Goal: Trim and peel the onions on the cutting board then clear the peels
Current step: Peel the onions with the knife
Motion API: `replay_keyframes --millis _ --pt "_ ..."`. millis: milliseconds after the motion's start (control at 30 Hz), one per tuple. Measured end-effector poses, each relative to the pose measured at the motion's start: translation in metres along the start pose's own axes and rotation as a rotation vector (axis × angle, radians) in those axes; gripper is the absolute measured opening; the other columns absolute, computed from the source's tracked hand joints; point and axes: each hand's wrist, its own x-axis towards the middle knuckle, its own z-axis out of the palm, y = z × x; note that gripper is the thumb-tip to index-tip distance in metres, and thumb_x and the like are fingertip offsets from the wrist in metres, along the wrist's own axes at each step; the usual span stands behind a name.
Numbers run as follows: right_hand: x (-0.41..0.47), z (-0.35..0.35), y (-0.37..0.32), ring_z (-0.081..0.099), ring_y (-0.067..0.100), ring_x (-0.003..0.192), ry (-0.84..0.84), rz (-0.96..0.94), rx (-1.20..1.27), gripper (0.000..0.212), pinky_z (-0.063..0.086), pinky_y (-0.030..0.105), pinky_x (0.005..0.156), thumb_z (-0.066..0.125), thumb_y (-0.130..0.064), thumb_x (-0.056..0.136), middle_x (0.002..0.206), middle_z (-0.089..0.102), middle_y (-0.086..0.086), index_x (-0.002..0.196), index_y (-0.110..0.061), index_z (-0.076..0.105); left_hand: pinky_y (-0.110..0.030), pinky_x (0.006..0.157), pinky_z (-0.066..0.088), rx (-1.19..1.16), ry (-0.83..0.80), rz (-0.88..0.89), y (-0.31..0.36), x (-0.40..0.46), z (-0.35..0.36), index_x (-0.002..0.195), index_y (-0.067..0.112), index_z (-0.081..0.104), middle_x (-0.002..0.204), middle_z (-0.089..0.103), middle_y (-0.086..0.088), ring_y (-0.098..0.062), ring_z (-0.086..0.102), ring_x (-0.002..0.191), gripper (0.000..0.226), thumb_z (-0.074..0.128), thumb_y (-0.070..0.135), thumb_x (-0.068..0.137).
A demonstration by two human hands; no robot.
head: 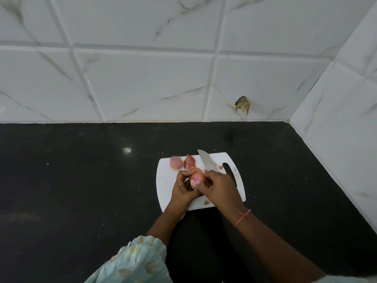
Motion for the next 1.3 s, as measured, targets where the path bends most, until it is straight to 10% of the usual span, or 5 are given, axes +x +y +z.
replay_keyframes --millis 233,433,1100,1300 --pt "0.005 0.001 0.003 0.057 0.016 0.063 0.007 0.009 -0.052 0.019 0.050 0.038 0.063 0.059 -0.024 0.090 0.069 0.062 0.002 0.078 -0.010 0.063 -0.038 0.095 0.056 0.006 -0.016 -0.003 0.000 0.000 0.000 0.124 0.016 0.053 0.128 0.064 -0.003 -0.020 0.063 0.118 0.064 0.087 0.006 0.070" --pt "-0.001 0.000 -0.001 0.061 0.008 0.070 0.002 0.001 -0.035 0.027 0.050 0.025 0.065 0.066 -0.047 0.085 0.077 0.066 -0.005 0.089 -0.021 0.061 -0.037 0.096 0.055 -0.003 -0.020 0.005 0.000 0.000 -0.001 0.124 0.012 0.052 0.127 0.065 -0.007 -0.023 0.064 0.117 0.066 0.088 0.003 0.069" --pt "0.001 0.000 -0.002 0.057 0.014 0.079 -0.048 -0.076 -0.269 0.029 0.033 0.020 0.066 0.046 -0.033 0.099 0.095 0.067 0.006 0.109 -0.010 0.061 -0.033 0.094 0.056 0.009 -0.039 -0.002 0.001 0.000 0.000 0.122 0.013 0.052 0.127 0.064 -0.004 -0.018 0.064 0.116 0.063 0.085 -0.004 0.072" --pt "0.000 -0.001 0.006 0.066 0.013 0.078 0.030 -0.023 0.039 0.020 0.055 0.031 0.071 0.056 -0.031 0.097 0.089 0.071 0.001 0.108 -0.016 0.064 -0.040 0.097 0.055 -0.018 -0.006 -0.020 -0.001 0.001 -0.002 0.125 0.017 0.054 0.127 0.065 -0.004 -0.023 0.064 0.116 0.067 0.089 0.008 0.068"
